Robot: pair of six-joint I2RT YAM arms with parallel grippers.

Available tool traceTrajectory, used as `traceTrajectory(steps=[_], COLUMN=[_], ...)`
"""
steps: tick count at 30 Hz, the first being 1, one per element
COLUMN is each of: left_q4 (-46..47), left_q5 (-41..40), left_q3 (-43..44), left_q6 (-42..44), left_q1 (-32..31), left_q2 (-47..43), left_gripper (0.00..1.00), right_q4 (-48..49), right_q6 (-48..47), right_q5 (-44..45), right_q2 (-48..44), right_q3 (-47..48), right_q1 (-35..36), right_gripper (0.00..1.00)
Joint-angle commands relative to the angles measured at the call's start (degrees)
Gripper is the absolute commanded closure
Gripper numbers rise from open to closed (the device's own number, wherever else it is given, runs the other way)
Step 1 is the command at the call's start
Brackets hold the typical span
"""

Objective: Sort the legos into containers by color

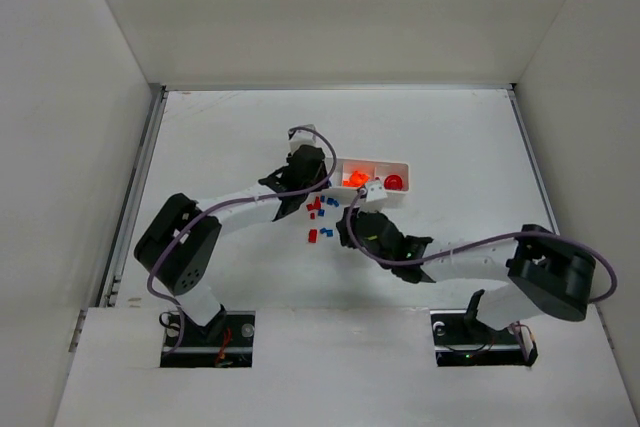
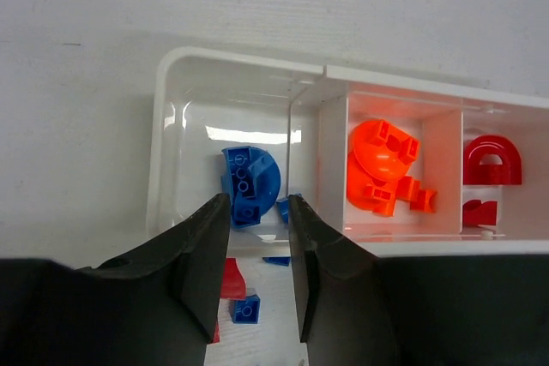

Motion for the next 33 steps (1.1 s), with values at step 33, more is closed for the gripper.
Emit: traceTrajectory(steps=[33], left_q4=[-3.52], left_q5=[-4.47], left_q3=[-28.62], left_q6=[-9.78], left_q1=[2.02], left_q2=[-35.96], left_gripper=[0.67], right_q4=[1.16], right_q6=[8.0], right_q5=[6.1], right_q2=[28.64], right_q3=[18.74], right_q1=[8.34], right_gripper=[0.68])
